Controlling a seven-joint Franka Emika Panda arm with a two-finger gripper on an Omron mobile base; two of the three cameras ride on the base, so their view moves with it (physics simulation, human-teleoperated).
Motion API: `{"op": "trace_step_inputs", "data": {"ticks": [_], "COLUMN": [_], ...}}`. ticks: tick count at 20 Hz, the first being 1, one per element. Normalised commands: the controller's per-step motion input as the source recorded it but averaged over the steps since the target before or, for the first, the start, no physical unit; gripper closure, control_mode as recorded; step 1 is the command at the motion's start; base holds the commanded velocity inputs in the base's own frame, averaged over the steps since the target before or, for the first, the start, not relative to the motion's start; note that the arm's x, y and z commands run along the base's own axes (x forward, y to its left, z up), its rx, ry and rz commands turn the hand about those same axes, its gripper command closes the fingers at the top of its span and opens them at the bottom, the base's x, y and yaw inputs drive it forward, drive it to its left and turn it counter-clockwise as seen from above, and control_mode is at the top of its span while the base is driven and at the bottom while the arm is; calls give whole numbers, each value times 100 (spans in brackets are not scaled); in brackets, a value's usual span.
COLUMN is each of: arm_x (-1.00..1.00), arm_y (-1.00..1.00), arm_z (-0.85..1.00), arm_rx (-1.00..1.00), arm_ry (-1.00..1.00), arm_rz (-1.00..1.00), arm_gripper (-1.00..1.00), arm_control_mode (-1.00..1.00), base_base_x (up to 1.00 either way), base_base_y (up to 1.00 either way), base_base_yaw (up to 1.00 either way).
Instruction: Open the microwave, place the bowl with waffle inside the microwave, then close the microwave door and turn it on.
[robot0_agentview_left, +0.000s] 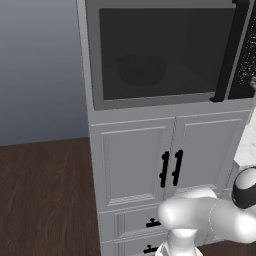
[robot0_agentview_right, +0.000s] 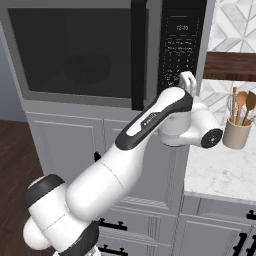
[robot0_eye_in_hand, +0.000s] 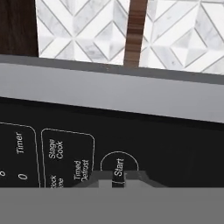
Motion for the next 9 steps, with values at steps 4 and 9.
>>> {"op": "trace_step_inputs", "data": {"ticks": [4, 9], "arm_x": [7, -96], "arm_y": [-9, 0], "arm_z": [-12, -2], "arm_rx": [0, 0], "arm_ry": [0, -2], "arm_rz": [-2, -2], "arm_gripper": [100, 100], "arm_control_mode": [-100, -100], "base_base_x": [0, 0], "base_base_y": [0, 0], "base_base_yaw": [0, 0]}}
